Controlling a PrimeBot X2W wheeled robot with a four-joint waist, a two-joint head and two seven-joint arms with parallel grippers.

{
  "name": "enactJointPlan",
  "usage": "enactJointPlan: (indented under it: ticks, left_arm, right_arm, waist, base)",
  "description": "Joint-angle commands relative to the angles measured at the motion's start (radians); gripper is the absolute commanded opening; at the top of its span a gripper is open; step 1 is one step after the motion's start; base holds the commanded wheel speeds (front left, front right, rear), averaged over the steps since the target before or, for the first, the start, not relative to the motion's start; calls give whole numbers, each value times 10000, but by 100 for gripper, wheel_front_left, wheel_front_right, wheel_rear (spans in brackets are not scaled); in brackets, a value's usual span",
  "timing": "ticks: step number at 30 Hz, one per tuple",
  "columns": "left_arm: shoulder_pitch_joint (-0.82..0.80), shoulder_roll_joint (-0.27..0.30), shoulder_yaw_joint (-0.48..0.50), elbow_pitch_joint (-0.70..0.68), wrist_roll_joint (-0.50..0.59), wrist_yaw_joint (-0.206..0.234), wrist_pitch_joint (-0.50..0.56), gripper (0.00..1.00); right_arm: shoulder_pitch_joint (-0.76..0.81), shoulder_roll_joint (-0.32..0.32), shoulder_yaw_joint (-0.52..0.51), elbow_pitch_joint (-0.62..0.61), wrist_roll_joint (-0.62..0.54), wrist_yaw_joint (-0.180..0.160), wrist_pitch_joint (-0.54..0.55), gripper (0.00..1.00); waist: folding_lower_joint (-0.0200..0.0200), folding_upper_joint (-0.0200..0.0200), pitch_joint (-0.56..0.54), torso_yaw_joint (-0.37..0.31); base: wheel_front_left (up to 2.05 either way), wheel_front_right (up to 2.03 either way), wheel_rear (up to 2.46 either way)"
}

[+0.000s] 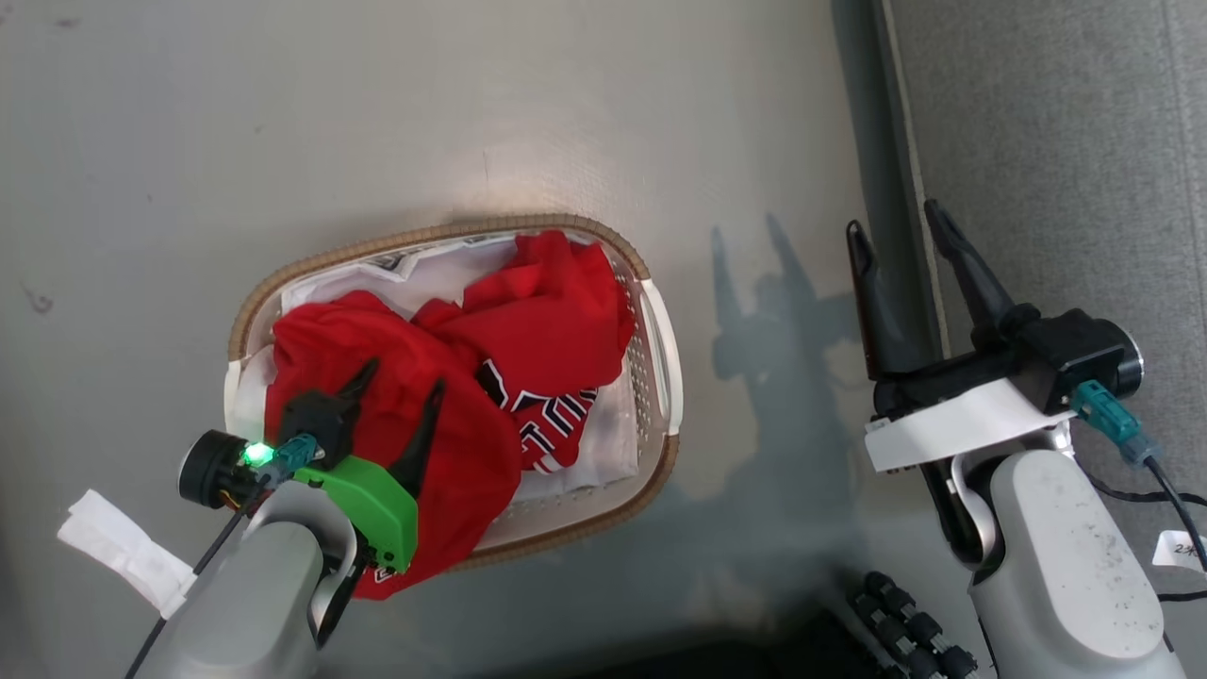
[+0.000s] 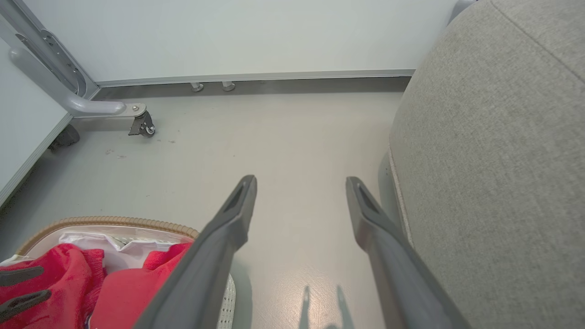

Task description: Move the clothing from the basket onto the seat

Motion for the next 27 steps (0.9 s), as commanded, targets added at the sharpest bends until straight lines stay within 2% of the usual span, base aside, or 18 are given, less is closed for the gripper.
enactJointPlan:
  ticks: [1,13,27]
  left_arm:
    - [-268,161,-202,144,-89,14,-8,100]
    - [-1427,431,-1330,621,-634,14,-8,100]
    - [-2453,520,-2930,1154,-1929,14,-8,100]
  right_arm:
    - [-100,-24,-40,-74,49,-6,-48,100]
    - [-152,-25,-92,-345,3,-6,-48,100]
    - [-111,-27,-120,-436,-172,-6,-48,100]
  waist:
    - [-1,0,378,-8]
    - [-1,0,1175,-21]
    - [-1,0,1513,96]
  base:
    - [0,0,0]
    - [0,0,0]
    - [0,0,0]
